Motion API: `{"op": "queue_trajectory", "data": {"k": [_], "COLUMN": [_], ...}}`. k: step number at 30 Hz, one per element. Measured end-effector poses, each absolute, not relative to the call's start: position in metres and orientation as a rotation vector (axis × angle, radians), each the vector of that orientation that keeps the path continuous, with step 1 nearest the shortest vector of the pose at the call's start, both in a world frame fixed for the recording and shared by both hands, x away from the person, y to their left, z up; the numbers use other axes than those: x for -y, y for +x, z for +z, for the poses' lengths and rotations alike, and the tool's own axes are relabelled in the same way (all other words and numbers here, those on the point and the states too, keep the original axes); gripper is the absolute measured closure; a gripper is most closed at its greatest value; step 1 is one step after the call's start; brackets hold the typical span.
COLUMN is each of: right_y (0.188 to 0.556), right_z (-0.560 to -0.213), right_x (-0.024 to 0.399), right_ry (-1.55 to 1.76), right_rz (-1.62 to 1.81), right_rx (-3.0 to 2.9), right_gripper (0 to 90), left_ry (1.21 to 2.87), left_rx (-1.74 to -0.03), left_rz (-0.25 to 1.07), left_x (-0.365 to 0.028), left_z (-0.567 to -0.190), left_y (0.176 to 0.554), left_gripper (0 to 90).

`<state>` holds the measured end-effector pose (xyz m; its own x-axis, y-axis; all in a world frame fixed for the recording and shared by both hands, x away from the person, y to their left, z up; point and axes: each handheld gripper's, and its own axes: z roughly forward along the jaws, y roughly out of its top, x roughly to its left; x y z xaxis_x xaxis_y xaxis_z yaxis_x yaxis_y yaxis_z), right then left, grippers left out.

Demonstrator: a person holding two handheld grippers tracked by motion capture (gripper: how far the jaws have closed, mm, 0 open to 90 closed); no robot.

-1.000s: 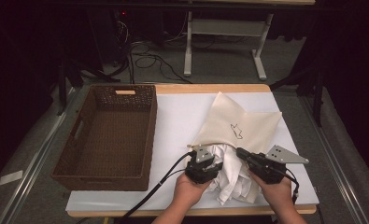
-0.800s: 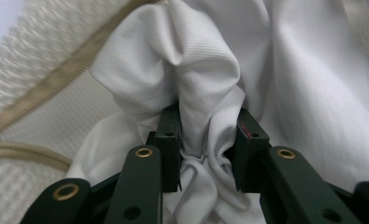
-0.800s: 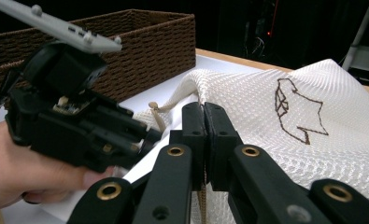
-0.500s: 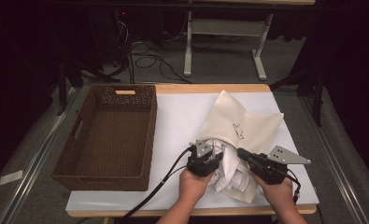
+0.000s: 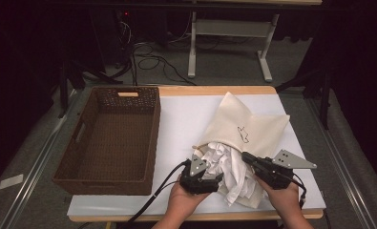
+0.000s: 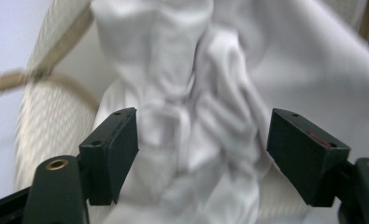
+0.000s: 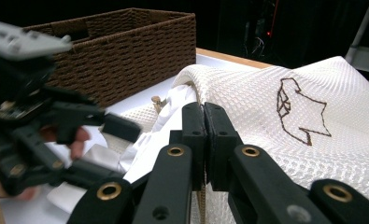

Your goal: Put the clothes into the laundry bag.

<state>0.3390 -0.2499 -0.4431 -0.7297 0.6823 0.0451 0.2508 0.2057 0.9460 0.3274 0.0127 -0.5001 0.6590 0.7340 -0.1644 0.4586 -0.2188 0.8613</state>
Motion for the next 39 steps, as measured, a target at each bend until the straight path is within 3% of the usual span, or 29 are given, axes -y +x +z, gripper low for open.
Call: {"op": "queue_trajectory", "data": {"k": [5, 9, 11, 16, 19, 31, 39], "right_y": [0.339, 0.339, 0.339, 0.339, 0.338, 0.336, 0.336], "right_z": [-0.444, -0.444, -0.444, -0.445, -0.444, -0.443, -0.444], "right_x": [0.250, 0.248, 0.247, 0.247, 0.247, 0.243, 0.243], "right_ry": [0.876, 0.873, 0.866, 0.867, 0.863, 0.845, 0.850], "right_rz": [1.529, 1.527, 1.528, 1.533, 1.537, 1.547, 1.547], "right_rx": [-2.104, -2.107, -2.111, -2.116, -2.114, -2.115, -2.120], "right_gripper": [89.3, 89.3, 89.3, 89.4, 89.3, 89.3, 89.4], "left_ry": [1.957, 1.998, 2.028, 2.032, 2.020, 1.949, 1.943], "left_rx": [-0.940, -0.959, -0.963, -0.981, -0.978, -0.946, -0.936], "left_rz": [0.339, 0.325, 0.328, 0.315, 0.309, 0.309, 0.320], "left_x": [-0.014, -0.008, -0.003, -0.006, -0.009, -0.019, 0.000], "left_z": [-0.512, -0.519, -0.522, -0.522, -0.522, -0.501, -0.503], "left_y": [0.318, 0.322, 0.324, 0.326, 0.324, 0.305, 0.321], "left_gripper": [20.6, 25.5, 34.1, 72.8, 82.8, 86.2, 86.1]}}
